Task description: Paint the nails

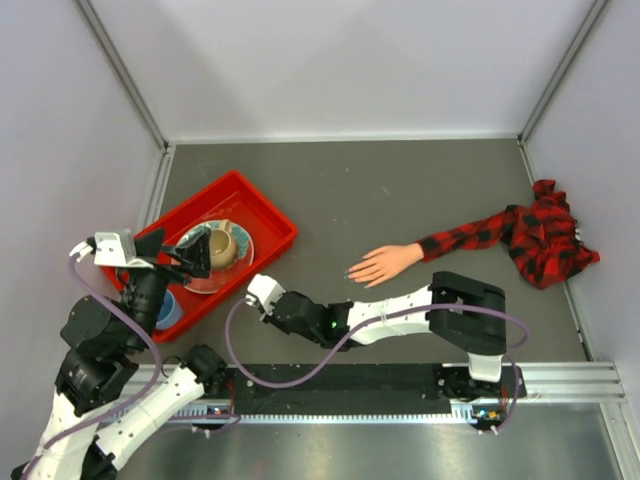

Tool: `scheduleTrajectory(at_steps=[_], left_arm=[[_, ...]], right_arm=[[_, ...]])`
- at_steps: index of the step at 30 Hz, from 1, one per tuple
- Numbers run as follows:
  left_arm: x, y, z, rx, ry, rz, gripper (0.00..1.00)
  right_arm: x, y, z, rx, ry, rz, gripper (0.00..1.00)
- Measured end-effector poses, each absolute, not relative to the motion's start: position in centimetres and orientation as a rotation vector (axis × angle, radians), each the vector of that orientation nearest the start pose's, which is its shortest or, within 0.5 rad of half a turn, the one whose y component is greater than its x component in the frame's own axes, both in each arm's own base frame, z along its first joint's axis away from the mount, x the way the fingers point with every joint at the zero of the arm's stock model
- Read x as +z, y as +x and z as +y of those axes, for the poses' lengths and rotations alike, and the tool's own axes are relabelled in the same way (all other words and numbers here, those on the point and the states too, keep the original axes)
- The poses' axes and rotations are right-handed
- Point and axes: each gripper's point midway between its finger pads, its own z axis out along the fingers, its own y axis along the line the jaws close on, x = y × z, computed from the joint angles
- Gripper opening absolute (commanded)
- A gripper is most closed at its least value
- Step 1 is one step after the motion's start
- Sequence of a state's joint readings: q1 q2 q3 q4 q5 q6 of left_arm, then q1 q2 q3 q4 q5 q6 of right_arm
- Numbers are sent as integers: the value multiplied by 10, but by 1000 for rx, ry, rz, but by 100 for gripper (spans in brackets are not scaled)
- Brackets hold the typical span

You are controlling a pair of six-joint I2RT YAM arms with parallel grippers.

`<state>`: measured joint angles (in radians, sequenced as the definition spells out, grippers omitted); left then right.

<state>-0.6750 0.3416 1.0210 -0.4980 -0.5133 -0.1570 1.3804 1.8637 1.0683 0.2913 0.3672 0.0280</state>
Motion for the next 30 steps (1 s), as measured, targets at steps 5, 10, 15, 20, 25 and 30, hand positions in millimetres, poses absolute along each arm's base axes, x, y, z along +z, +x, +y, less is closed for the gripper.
scheduleTrajectory(at_steps=[5,10,15,20,25,30], left_arm=[[402,171,-35,-340,-71,1422,99],[402,166,-31,-355,-84,1412,99],[402,166,-31,-359,-84,1411,99],[402,166,-32,-359,-80,1413,99],[401,173,-41,-361,-50,1427,99],[402,187,-64,-384,9,1459,99]], right_arm=[[82,152,480,501,-1109,1752,33],[82,151,480,500,-1111,1751,40],[80,152,476,467,-1114,1770,61],[111,152,467,457,-1104,1776,71],[204,153,445,545,-983,1678,76],[299,175,383,492,-757,1625,74]])
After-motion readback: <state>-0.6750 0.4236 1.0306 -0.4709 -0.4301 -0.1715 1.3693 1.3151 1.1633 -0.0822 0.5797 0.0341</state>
